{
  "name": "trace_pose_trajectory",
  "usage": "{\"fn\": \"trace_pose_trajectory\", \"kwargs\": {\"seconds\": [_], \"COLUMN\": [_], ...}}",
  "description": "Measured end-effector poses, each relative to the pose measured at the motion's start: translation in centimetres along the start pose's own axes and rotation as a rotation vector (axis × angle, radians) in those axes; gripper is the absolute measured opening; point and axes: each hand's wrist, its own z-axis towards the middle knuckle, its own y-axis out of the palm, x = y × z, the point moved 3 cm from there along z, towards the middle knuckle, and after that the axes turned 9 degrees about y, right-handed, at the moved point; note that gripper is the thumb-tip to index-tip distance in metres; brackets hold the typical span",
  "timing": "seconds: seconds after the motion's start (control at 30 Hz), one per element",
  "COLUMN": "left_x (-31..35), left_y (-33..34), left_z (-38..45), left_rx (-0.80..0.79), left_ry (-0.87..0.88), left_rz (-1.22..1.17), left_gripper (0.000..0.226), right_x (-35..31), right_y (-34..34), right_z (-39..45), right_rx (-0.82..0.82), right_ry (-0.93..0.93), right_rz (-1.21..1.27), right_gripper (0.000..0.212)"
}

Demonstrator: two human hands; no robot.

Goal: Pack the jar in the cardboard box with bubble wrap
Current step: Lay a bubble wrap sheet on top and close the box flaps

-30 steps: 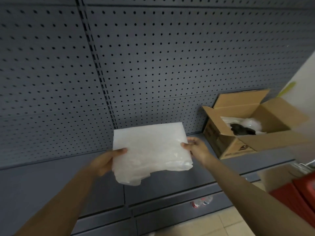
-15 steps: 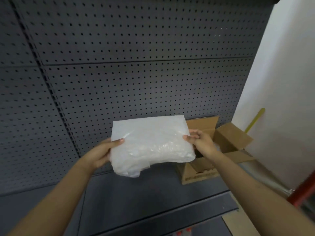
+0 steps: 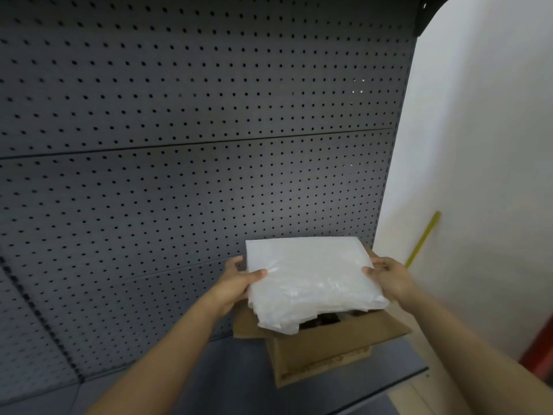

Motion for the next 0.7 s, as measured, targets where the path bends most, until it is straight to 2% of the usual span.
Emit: {"fn": "trace_pose_trajectory", "kwargs": {"seconds": [0.07, 0.17, 0.33, 0.43, 0.5, 0.6, 0.7], "left_x": [-0.3, -1.7, -4.8, -6.1, -6.1, -6.6, -7.4], "left_y": [1.8, 4.1, 6.0, 6.6, 7.0, 7.4, 7.5], "left_z": [1.4, 2.4, 3.0, 2.9, 2.6, 2.6, 3.2], "left_rx": [0.032, 0.042, 0.104, 0.157, 0.195, 0.159, 0.101], "left_ry": [-0.001, 0.004, 0.027, 0.043, 0.046, 0.024, -0.113], "left_rz": [0.078, 0.221, 0.458, 0.581, 0.646, 0.967, 1.282], "left_gripper": [0.086, 0.08, 0.059, 0.059, 0.057, 0.057, 0.058], "right_x": [0.9, 2.2, 3.3, 2.9, 3.0, 4.4, 4.8], "right_y": [-1.3, -2.3, -1.5, -0.4, 0.4, 2.1, 3.0], "right_z": [2.1, 4.3, 7.8, 8.7, 9.2, 10.7, 11.5], "right_rx": [0.034, 0.034, -0.038, -0.049, -0.134, -0.25, -0.293], "right_ry": [0.027, 0.045, -0.174, -0.433, -0.429, -0.389, -0.411], "right_rz": [-0.06, -0.184, -0.587, -0.652, -0.761, -1.02, -1.211], "right_gripper": [0.034, 0.031, 0.03, 0.039, 0.046, 0.051, 0.051]}}
